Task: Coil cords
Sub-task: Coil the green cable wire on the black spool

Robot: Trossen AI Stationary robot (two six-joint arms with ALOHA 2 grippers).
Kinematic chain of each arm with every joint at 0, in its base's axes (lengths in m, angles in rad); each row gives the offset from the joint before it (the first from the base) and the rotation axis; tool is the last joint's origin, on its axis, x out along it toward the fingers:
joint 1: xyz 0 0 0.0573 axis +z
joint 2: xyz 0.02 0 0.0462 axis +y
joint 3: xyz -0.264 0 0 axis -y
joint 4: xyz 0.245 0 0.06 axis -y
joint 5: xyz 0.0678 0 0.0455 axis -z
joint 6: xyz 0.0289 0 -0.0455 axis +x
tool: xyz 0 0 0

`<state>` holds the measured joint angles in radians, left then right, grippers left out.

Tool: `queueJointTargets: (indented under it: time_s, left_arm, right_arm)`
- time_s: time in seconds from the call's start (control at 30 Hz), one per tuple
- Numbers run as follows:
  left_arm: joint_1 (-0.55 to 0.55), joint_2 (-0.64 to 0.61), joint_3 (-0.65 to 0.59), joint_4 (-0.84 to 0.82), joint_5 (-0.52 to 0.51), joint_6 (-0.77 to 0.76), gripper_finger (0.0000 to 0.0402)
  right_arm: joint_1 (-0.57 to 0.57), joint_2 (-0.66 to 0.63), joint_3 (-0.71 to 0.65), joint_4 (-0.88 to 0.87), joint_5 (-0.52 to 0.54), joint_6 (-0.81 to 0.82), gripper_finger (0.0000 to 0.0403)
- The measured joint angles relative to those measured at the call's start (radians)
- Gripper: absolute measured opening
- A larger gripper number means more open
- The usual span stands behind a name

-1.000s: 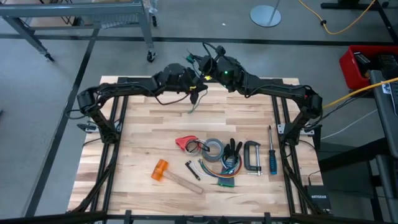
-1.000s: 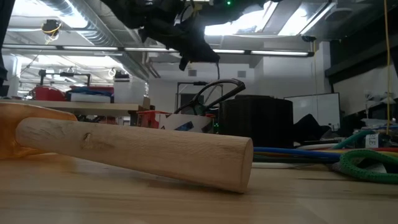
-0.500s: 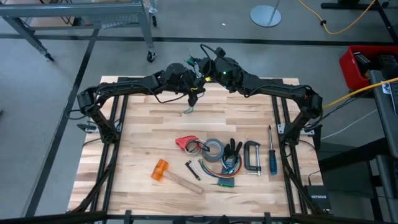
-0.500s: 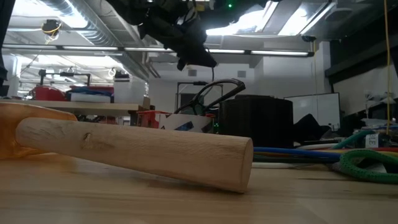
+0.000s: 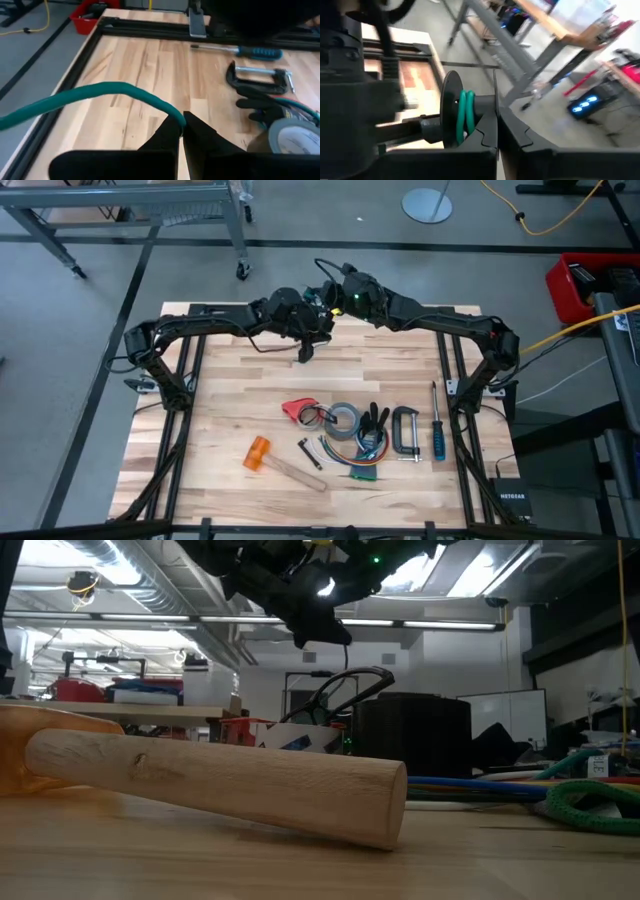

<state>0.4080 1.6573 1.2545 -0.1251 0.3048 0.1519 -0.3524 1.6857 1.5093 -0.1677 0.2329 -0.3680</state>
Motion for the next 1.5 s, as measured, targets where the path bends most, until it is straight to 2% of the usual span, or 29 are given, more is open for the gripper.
queueJointTargets:
  time_s: [0.23, 0.37, 0.8, 1.1, 1.5]
  left_arm:
    - [-0.021, -0.004, -0.002, -0.001, 0.007, 0.023, 0.0]
    - [-0.021, -0.019, -0.002, 0.005, 0.01, 0.033, 0.0]
    - [-0.024, -0.024, 0.0, 0.065, 0.009, 0.044, 0.0]
    - [-0.018, -0.024, 0.002, 0.124, -0.155, 0.009, 0.0]
    - [0.007, -0.064, 0.002, 0.053, -0.178, -0.07, 0.0]
  right_arm:
    - [-0.055, -0.001, 0.0, -0.062, -0.167, 0.117, 0.0001]
    - [-0.071, 0.0, 0.0, -0.088, -0.223, 0.178, 0.0001]
    - [-0.07, 0.002, -0.001, -0.178, -0.288, 0.215, 0.0001]
    - [-0.065, 0.004, -0.003, -0.284, -0.347, 0.232, 0.0001]
    - [-0.066, 0.003, -0.002, -0.355, -0.339, 0.233, 0.0001]
